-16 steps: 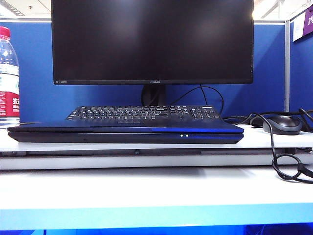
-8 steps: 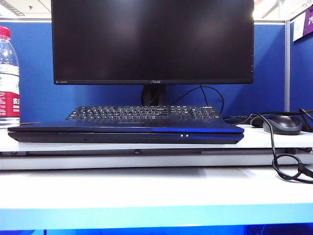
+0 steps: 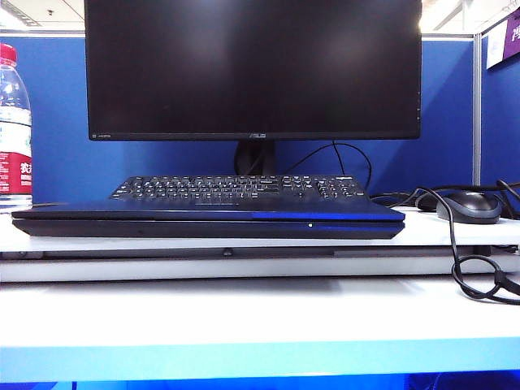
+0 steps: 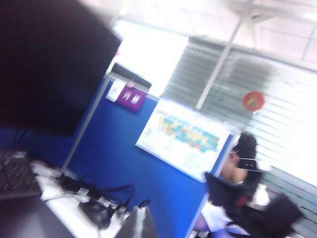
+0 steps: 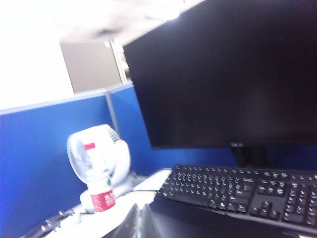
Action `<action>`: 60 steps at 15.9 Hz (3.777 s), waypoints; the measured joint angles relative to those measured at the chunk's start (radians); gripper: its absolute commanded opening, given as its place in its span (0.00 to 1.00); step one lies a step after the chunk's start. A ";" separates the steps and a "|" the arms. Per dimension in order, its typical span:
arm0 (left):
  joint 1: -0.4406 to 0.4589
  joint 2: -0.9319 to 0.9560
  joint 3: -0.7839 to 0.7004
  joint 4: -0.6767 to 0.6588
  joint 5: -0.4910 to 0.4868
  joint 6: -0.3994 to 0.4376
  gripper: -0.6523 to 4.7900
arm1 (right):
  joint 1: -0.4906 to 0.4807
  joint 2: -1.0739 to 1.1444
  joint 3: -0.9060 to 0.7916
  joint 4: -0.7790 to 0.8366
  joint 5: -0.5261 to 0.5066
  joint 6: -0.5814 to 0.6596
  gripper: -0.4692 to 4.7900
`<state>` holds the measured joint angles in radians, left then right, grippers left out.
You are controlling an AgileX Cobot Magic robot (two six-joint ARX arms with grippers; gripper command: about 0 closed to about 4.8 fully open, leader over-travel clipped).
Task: Open the lid of the black laptop.
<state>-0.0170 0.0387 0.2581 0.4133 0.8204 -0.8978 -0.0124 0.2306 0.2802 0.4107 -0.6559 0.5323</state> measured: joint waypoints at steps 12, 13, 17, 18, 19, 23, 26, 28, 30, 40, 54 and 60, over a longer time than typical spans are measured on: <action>-0.071 0.657 0.120 -0.165 -0.057 0.555 0.11 | 0.758 0.823 0.171 0.213 0.488 -0.369 0.09; -0.089 0.705 0.103 -0.198 -0.075 0.599 0.11 | 0.791 0.861 0.169 0.221 0.514 -0.371 0.09; -0.172 0.824 0.040 -0.223 -0.151 0.641 0.11 | 0.853 0.999 0.169 0.212 0.540 -0.366 0.09; -0.192 0.829 0.040 -0.249 -0.208 0.656 0.11 | 0.846 1.020 0.169 0.183 0.548 -0.354 0.09; -0.193 0.829 0.040 -0.286 -0.258 0.674 0.11 | 0.847 1.038 0.164 0.168 0.549 -0.350 0.09; -0.193 0.864 0.037 -0.336 -0.382 0.699 0.11 | 0.842 1.052 0.150 0.105 0.631 -0.343 0.09; -0.193 0.876 0.037 -0.335 -0.395 0.700 0.11 | 0.809 1.070 0.150 0.039 0.717 -0.343 0.09; -0.193 0.876 0.037 -0.327 -0.403 0.700 0.11 | 0.776 1.083 0.150 0.017 0.723 -0.343 0.09; -0.193 0.876 0.037 -0.321 -0.428 0.704 0.11 | 0.754 1.090 0.150 0.013 0.716 -0.343 0.09; -0.193 1.070 0.037 -0.114 -0.348 0.727 0.11 | 0.747 1.109 0.150 -0.001 0.705 -0.343 0.09; -0.193 1.070 0.037 -0.092 -0.430 0.743 0.11 | 0.747 1.116 0.150 -0.006 0.679 -0.346 0.09; -0.193 1.070 0.037 -0.094 -0.439 0.752 0.11 | 0.742 1.118 0.150 -0.007 0.679 -0.346 0.09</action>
<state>-0.2100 1.1088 0.2951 0.3191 0.3813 -0.1463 0.7300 1.3483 0.4305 0.4034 0.0235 0.1860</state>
